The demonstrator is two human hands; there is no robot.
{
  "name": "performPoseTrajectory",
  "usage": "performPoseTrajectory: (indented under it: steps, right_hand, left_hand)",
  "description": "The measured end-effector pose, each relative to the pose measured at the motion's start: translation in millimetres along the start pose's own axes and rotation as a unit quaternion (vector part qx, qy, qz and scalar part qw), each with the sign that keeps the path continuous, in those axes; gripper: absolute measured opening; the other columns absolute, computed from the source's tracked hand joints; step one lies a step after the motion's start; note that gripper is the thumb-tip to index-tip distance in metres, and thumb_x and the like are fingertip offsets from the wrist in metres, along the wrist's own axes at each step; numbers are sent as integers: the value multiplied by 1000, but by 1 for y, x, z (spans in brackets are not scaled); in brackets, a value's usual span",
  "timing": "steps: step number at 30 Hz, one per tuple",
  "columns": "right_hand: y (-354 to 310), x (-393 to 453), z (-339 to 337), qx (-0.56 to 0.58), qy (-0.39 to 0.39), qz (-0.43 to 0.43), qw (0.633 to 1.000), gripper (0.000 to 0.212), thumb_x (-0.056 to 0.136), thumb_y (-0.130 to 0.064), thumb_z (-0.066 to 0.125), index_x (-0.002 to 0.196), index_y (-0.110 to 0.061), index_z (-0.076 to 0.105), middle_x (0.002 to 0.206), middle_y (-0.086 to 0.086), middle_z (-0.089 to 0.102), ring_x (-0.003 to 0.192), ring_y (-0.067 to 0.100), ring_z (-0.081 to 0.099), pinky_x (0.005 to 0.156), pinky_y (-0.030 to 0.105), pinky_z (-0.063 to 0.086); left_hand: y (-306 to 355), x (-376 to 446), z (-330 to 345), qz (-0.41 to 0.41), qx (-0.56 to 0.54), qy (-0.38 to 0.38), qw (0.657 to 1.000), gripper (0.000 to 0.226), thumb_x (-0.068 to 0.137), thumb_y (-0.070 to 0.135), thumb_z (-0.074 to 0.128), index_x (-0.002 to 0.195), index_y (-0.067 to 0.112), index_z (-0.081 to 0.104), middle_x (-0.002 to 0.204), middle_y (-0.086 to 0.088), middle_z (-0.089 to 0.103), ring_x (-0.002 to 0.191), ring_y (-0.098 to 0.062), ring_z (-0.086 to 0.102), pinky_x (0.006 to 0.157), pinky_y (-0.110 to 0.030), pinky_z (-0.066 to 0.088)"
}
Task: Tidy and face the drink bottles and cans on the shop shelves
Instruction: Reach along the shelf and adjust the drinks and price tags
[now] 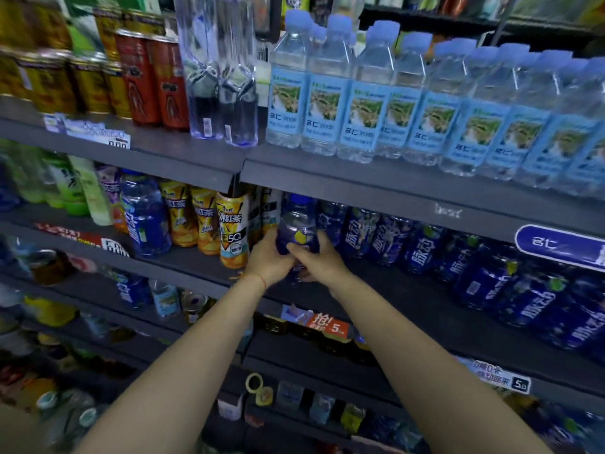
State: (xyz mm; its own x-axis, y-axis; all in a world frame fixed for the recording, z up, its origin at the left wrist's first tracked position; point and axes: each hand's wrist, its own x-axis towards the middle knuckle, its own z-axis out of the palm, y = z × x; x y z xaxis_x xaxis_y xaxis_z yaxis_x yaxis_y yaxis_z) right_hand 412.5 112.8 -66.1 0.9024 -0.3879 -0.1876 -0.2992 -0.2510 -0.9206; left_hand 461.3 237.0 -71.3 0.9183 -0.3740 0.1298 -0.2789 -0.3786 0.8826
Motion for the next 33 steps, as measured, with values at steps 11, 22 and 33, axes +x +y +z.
performPoseTrajectory:
  steps: [11, 22, 33]
  right_hand:
    - [-12, 18, 37, 215, -38, 29, 976, 66, 67, -25, 67, 128, -8, 53, 120, 19, 64, 115, 35, 61, 88, 40, 49]
    - [-3, -61, 70, 109, -10, -21, 994, 24, 97, -4, 48, 85, -10, 68, 78, 8, 64, 65, 20, 59, 52, 28, 44]
    - [97, -40, 167, -45, 16, 119, 992, 16, 92, -11, 58, 108, -11, 61, 90, 4, 67, 82, 21, 65, 77, 42, 58]
  left_hand:
    - [-6, 2, -5, -11, -78, 49, 996, 50, 83, 2, 57, 131, 11, 49, 119, 2, 58, 111, -15, 55, 86, -17, 41]
    - [-88, -71, -44, -130, -85, 147, 977, 24, 94, 19, 51, 77, 11, 66, 73, -12, 65, 71, -28, 61, 64, -35, 45]
    - [-209, -89, -51, -234, -54, 37, 970, 19, 95, 22, 53, 85, 23, 69, 89, -5, 69, 90, -26, 63, 72, -31, 46]
